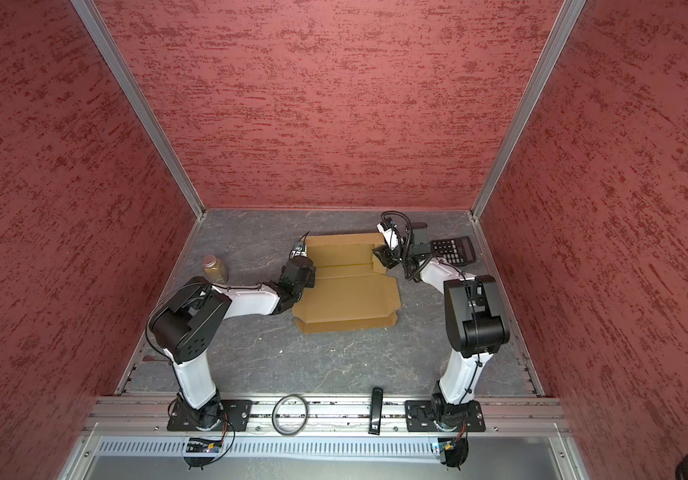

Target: Fold the paper box

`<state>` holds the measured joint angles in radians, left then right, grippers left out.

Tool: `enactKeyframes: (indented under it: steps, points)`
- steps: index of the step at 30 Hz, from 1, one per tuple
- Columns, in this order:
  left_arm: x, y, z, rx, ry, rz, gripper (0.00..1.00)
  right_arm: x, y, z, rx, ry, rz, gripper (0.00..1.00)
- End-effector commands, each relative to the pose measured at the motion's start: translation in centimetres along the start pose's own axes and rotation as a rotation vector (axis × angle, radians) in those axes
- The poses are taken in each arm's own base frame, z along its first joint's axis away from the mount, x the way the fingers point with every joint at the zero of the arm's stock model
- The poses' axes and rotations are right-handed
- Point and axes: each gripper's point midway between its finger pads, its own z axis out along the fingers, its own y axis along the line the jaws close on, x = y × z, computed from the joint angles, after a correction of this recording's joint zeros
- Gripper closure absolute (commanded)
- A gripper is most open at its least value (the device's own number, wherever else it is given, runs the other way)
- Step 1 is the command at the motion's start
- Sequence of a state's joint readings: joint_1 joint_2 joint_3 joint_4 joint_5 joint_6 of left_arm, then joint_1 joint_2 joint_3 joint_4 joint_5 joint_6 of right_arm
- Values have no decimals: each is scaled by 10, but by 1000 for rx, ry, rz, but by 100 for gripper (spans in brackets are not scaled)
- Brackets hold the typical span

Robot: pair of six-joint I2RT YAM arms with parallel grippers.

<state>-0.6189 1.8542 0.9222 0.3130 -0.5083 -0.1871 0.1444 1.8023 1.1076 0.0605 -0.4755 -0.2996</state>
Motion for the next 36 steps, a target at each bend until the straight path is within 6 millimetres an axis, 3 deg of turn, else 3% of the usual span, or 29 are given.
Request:
enactKeyframes:
  steps: [1,36]
  points:
    - [4,-15,-1,44,12,16,90,-3,21,-4,-37,4,-4,52]
    - [1,-19,-13,60,-4,10,90,-16,18,-2,103,-76,73,85]
